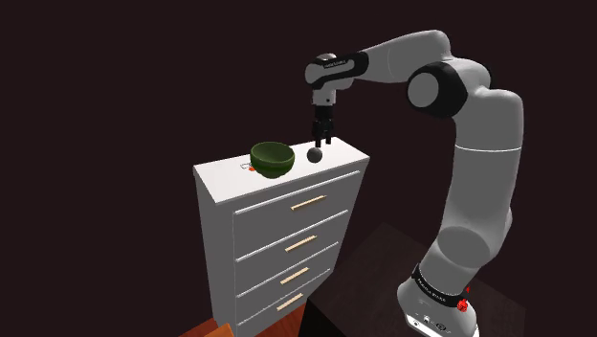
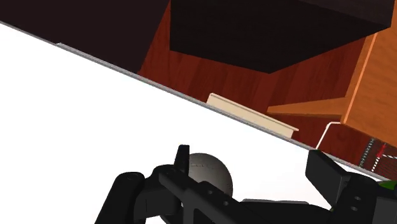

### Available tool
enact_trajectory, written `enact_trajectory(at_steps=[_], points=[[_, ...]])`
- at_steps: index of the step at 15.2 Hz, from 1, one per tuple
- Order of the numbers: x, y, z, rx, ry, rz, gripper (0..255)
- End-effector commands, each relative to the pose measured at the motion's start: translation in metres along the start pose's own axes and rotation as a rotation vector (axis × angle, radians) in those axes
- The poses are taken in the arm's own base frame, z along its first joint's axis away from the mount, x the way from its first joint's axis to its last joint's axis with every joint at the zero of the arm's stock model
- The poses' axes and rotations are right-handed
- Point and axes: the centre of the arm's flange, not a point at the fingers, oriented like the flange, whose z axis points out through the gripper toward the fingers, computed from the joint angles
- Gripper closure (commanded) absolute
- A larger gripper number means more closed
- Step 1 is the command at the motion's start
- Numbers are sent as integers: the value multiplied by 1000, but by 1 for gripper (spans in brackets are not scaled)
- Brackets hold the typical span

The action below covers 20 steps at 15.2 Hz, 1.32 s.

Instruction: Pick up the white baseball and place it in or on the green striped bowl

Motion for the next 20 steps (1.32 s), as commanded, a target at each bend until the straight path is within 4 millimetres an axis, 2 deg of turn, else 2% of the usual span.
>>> enact_trajectory(at_steps=[1, 4, 12, 19, 20], points=[[25, 15, 2, 0, -11, -13, 0], [56, 34, 8, -1, -26, -29, 0], [55, 34, 48, -1, -26, -29, 0], [55, 34, 47, -1, -26, -29, 0], [55, 34, 47, -1, -26, -29, 255]])
